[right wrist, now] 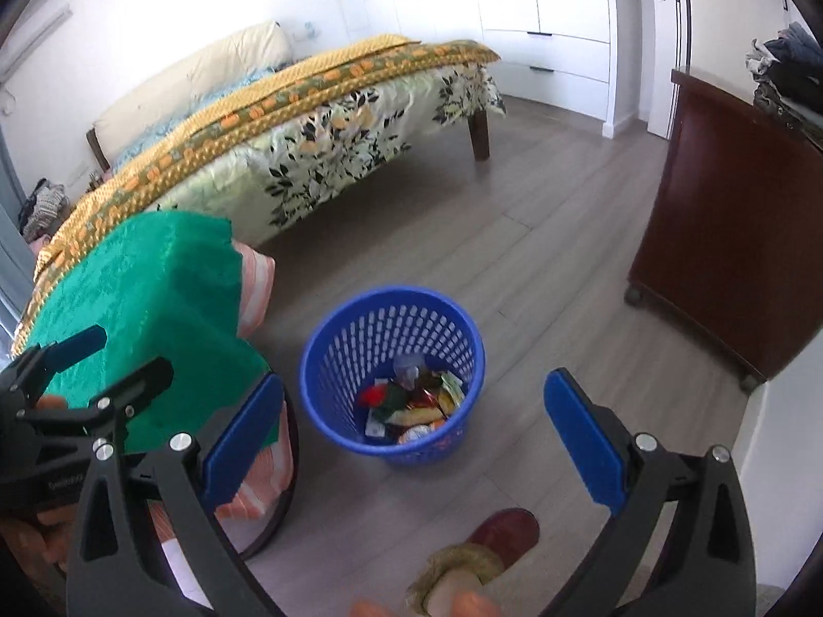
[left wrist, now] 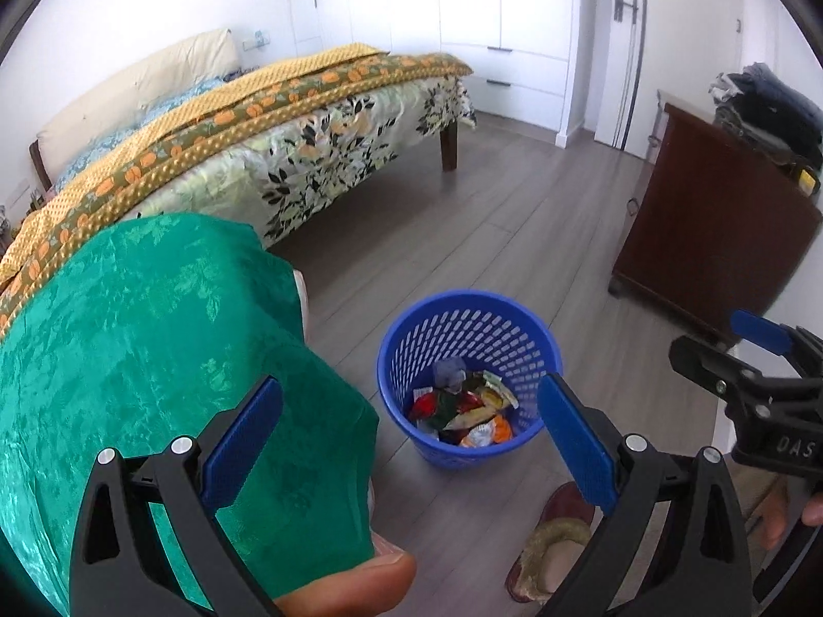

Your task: Collect trash

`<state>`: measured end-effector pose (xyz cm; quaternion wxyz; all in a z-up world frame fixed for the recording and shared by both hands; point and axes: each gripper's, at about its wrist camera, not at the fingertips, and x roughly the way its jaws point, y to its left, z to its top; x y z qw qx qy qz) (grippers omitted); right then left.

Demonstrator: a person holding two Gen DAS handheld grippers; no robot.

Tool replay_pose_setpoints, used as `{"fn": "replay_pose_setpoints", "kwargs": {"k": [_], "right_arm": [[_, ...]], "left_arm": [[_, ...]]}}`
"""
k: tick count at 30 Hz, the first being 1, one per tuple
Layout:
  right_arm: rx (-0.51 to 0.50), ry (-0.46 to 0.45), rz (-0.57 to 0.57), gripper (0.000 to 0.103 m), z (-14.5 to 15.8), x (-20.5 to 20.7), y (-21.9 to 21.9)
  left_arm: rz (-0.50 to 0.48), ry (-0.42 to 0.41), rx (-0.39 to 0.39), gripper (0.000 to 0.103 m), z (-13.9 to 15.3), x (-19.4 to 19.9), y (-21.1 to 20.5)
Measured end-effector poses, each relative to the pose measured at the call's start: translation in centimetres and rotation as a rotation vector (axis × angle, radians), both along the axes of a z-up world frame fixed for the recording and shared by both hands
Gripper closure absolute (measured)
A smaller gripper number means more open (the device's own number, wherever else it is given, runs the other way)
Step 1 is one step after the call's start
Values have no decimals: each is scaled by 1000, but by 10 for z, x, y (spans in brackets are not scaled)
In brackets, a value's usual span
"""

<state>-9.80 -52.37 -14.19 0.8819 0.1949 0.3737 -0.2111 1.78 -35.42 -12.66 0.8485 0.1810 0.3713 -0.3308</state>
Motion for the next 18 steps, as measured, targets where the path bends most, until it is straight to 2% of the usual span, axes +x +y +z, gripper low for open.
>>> {"fn": "replay_pose_setpoints", "kwargs": {"k": [3,18], "right_arm": [[-1,23,3,5,-2,0,1],[-31,82,45,5,-8,6,12]], "left_arm": [[6,33,24,5,-6,4,-5],[23,43,35,5,-10,8,-8]]}}
